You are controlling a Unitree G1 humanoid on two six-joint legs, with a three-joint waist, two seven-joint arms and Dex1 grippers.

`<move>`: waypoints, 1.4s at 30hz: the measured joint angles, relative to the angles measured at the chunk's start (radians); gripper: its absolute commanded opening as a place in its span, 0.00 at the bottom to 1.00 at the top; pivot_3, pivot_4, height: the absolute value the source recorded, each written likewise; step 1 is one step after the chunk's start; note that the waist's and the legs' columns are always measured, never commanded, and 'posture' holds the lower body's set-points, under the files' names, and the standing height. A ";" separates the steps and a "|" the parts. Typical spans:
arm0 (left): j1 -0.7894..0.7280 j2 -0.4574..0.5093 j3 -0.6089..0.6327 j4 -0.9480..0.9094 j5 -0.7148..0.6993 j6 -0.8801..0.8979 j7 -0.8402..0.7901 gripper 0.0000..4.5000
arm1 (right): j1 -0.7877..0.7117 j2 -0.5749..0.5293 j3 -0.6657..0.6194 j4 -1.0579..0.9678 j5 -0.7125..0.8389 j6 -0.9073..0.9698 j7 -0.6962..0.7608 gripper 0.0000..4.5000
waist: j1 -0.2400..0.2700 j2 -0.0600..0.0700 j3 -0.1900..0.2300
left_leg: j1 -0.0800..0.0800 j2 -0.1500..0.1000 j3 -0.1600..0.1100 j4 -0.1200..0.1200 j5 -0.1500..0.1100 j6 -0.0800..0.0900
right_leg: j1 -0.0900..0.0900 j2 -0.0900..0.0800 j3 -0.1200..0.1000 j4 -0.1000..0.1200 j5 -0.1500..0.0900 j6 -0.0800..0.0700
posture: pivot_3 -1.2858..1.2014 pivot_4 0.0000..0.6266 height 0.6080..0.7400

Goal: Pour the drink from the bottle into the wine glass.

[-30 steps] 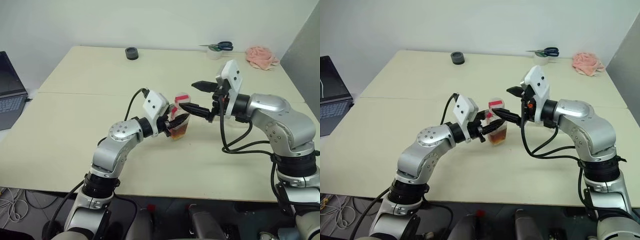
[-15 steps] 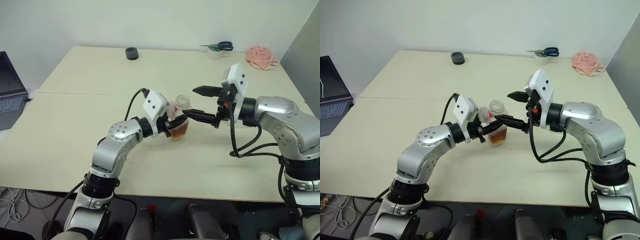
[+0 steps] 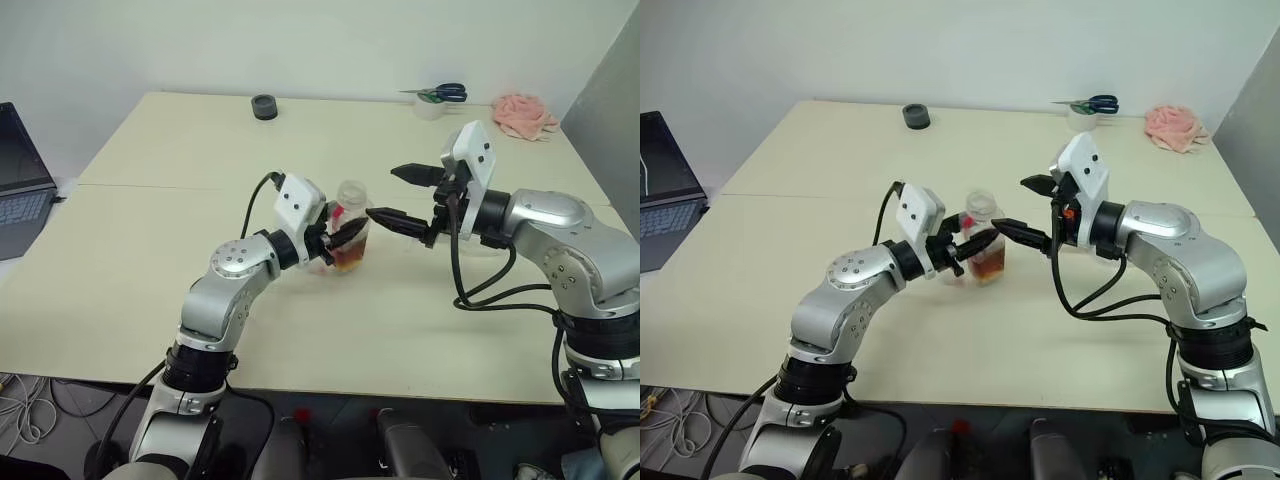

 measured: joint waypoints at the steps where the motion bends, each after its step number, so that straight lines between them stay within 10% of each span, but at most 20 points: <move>1: -0.003 -0.002 0.010 0.008 -0.001 0.000 0.003 0.41 | 0.000 0.002 0.000 0.001 -0.005 -0.002 -0.001 1.00 | 0.000 0.000 0.000 | 0.000 0.000 0.000 0.000 0.000 0.000 | 0.000 0.000 0.000 0.000 0.000 0.000 | 0.52 0.24 1.00; 25: 0.002 0.241 0.373 0.393 0.006 -0.158 0.106 0.41 | -0.007 0.075 0.093 -0.007 0.008 0.006 0.066 1.00 | -0.006 0.000 0.000 | 0.000 0.001 -0.001 -0.001 0.000 0.000 | -0.001 0.000 -0.001 0.000 0.001 -0.002 | 0.52 0.24 1.00; 42: 0.013 0.250 0.411 0.493 0.000 -0.262 0.118 0.48 | -0.007 0.230 0.188 -0.004 -0.059 0.025 -0.059 1.00 | -0.002 -0.001 0.000 | 0.000 0.001 -0.002 0.000 0.000 0.000 | 0.000 0.000 -0.002 0.001 0.001 -0.002 | 0.52 0.24 1.00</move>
